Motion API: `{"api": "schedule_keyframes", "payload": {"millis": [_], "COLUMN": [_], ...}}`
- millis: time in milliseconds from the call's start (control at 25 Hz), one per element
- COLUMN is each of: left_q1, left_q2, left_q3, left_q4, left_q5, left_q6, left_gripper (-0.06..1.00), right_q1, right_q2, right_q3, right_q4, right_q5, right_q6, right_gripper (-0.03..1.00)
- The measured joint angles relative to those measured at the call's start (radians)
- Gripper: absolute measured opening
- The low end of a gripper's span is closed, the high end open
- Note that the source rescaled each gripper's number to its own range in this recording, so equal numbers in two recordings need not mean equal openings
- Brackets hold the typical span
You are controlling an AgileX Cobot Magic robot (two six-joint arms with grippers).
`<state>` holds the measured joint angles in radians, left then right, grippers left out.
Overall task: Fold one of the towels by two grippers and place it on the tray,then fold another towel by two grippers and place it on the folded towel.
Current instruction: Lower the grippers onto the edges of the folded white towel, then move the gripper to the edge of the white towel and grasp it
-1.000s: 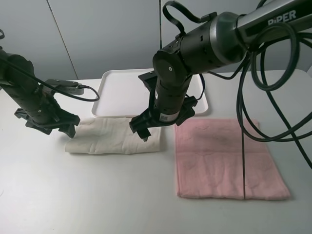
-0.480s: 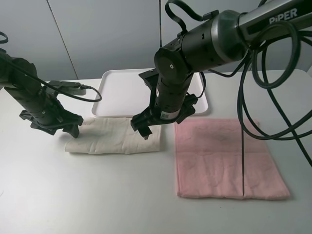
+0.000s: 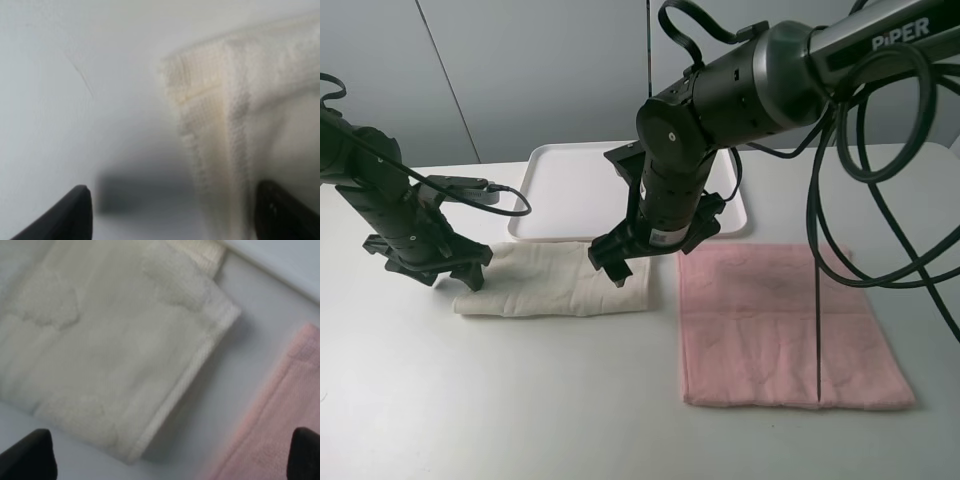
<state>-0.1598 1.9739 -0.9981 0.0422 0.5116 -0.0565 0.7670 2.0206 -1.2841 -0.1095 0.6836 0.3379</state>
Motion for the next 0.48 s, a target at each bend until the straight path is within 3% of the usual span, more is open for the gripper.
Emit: {"api": "schedule_keyframes", "payload": {"millis": [480], "left_q1": [0.000], "left_q2": [0.001], "left_q3": [-0.002], "left_q4": [0.006], "left_q5": [0.034], "left_q6": [0.000], "left_gripper": [0.87], "right_q1": [-0.018], "right_q2": [0.119], "right_q3": [-0.138], "right_q4": [0.110], "right_q5": [0.060], "right_q6": [-0.050], "right_gripper": [1.00]}}
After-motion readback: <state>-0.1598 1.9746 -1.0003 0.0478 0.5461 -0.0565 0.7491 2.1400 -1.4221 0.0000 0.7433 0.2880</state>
